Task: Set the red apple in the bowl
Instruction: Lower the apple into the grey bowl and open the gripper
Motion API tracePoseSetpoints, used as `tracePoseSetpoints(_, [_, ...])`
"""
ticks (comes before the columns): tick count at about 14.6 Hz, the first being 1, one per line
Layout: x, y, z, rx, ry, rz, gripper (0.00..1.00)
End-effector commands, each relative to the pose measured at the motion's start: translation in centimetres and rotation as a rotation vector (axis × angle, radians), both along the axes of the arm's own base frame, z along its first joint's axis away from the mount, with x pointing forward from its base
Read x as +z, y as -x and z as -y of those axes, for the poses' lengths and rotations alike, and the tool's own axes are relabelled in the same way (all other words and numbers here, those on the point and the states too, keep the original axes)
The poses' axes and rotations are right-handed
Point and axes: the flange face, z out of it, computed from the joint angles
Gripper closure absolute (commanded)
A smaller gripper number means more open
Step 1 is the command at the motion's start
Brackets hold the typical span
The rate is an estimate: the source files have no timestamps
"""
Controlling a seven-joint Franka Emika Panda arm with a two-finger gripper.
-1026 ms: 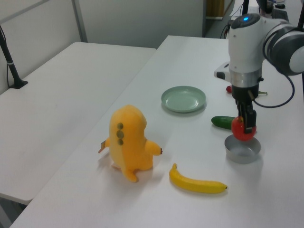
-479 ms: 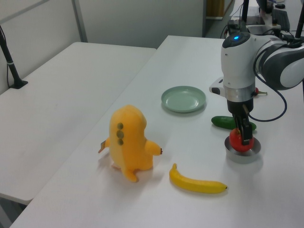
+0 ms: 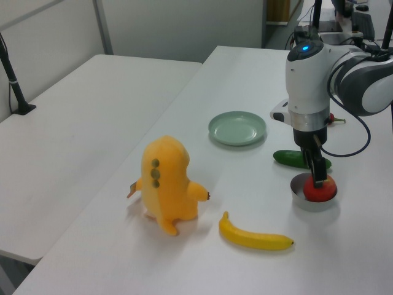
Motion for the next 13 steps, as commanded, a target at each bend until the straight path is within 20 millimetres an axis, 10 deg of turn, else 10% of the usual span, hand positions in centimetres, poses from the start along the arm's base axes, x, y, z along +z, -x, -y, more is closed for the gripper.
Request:
tracePoseSetpoints(1, [0.8, -0.4, 0.0, -0.001, -0.001, 0.023, 0.0])
tracePoseSetpoints(8, [5.3, -3.6, 2.4, -0.08, -0.027, 0.074, 0.0])
tracePoseSetpoints(13, [11.2, -9.0, 10.8, -0.281, -0.074, 0.189, 0.0])
